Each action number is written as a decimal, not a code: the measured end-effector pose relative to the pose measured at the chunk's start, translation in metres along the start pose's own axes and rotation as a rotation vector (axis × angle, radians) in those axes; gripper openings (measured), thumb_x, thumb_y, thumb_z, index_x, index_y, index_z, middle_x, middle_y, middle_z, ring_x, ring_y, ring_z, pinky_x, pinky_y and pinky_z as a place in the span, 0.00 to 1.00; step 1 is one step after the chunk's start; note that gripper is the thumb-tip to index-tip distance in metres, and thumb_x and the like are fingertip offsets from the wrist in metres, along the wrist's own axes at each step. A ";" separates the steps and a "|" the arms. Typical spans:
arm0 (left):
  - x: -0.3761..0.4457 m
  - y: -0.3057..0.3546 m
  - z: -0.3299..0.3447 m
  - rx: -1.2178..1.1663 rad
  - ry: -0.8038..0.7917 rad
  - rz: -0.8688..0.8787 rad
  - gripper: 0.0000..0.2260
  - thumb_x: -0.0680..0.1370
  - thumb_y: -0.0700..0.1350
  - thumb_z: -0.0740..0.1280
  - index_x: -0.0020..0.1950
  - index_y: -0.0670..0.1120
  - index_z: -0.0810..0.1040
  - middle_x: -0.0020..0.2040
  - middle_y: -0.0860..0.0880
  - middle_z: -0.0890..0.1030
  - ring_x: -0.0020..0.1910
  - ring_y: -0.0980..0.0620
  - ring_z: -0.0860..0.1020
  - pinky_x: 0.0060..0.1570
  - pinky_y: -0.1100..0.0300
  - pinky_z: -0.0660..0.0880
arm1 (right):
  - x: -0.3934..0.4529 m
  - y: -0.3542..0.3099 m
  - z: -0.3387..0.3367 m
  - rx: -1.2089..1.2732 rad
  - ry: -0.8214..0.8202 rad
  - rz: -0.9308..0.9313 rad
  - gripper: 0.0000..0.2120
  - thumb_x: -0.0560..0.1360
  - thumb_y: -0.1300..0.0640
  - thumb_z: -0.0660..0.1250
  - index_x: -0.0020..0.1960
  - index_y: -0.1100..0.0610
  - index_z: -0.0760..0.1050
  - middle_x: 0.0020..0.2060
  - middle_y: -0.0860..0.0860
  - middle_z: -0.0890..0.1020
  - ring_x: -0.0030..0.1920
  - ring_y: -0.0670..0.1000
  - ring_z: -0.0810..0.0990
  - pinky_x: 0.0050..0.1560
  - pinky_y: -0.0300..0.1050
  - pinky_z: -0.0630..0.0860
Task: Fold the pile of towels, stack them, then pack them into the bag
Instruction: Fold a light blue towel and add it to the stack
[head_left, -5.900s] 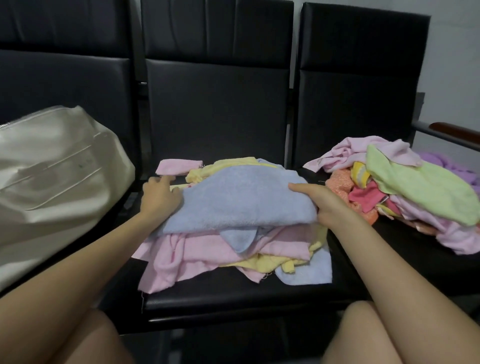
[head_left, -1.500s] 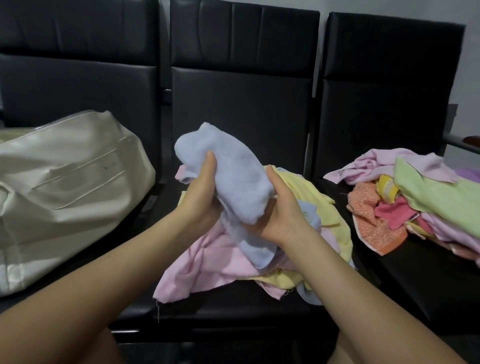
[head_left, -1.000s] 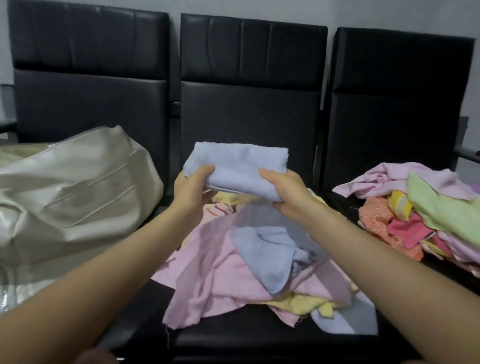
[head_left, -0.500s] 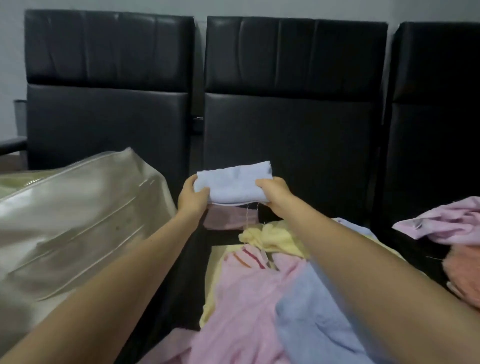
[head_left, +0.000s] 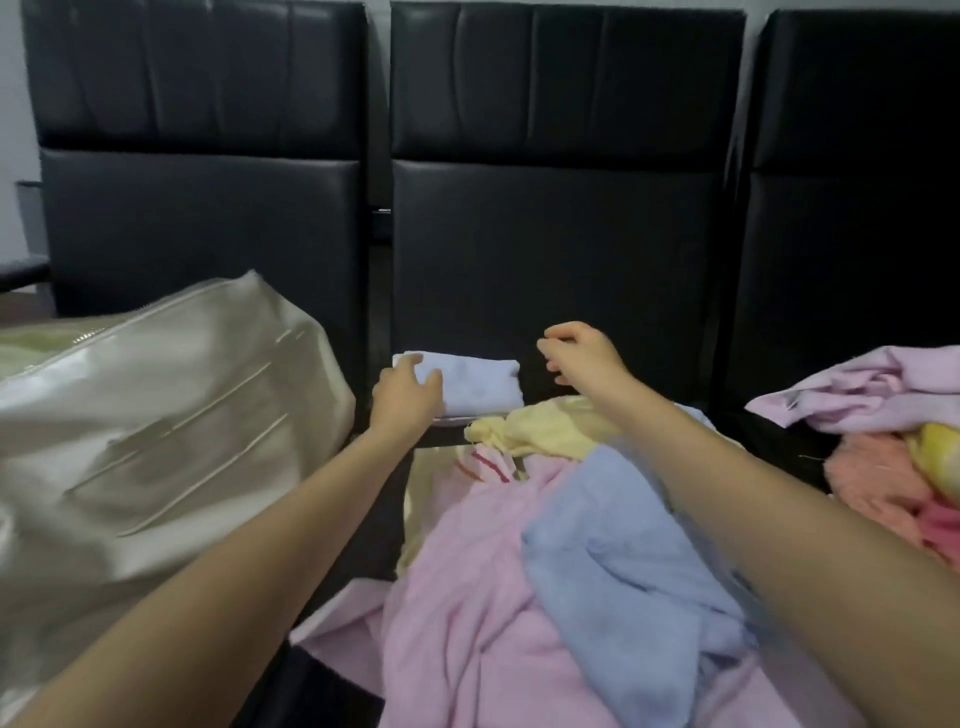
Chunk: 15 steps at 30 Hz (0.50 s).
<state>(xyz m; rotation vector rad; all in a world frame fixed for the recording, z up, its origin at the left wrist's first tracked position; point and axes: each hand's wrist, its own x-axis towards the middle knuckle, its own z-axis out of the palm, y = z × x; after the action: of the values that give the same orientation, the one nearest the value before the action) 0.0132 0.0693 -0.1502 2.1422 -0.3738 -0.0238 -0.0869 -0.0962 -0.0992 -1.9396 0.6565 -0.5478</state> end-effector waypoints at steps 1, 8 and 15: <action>-0.017 0.014 -0.001 -0.076 -0.028 0.022 0.17 0.82 0.46 0.58 0.69 0.45 0.72 0.66 0.42 0.74 0.65 0.43 0.73 0.62 0.53 0.69 | -0.018 -0.002 -0.016 0.046 -0.003 -0.028 0.11 0.78 0.56 0.64 0.59 0.56 0.77 0.49 0.52 0.81 0.45 0.49 0.79 0.45 0.44 0.79; -0.121 0.058 0.017 -0.218 -0.334 0.106 0.09 0.80 0.47 0.60 0.53 0.48 0.79 0.46 0.49 0.81 0.40 0.49 0.77 0.47 0.54 0.76 | -0.115 0.032 -0.094 0.010 0.087 -0.100 0.07 0.76 0.58 0.65 0.42 0.57 0.81 0.33 0.49 0.80 0.32 0.46 0.74 0.33 0.39 0.68; -0.163 0.046 0.036 0.052 -0.338 0.308 0.13 0.76 0.53 0.66 0.36 0.47 0.73 0.34 0.51 0.74 0.34 0.54 0.71 0.35 0.58 0.66 | -0.171 0.084 -0.114 -0.234 -0.106 -0.148 0.06 0.72 0.53 0.73 0.48 0.50 0.79 0.45 0.44 0.82 0.47 0.44 0.79 0.46 0.34 0.72</action>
<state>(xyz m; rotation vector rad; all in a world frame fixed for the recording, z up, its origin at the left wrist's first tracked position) -0.1598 0.0608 -0.1539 2.1094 -0.9070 -0.2038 -0.3048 -0.0911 -0.1436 -2.2337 0.5305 -0.4714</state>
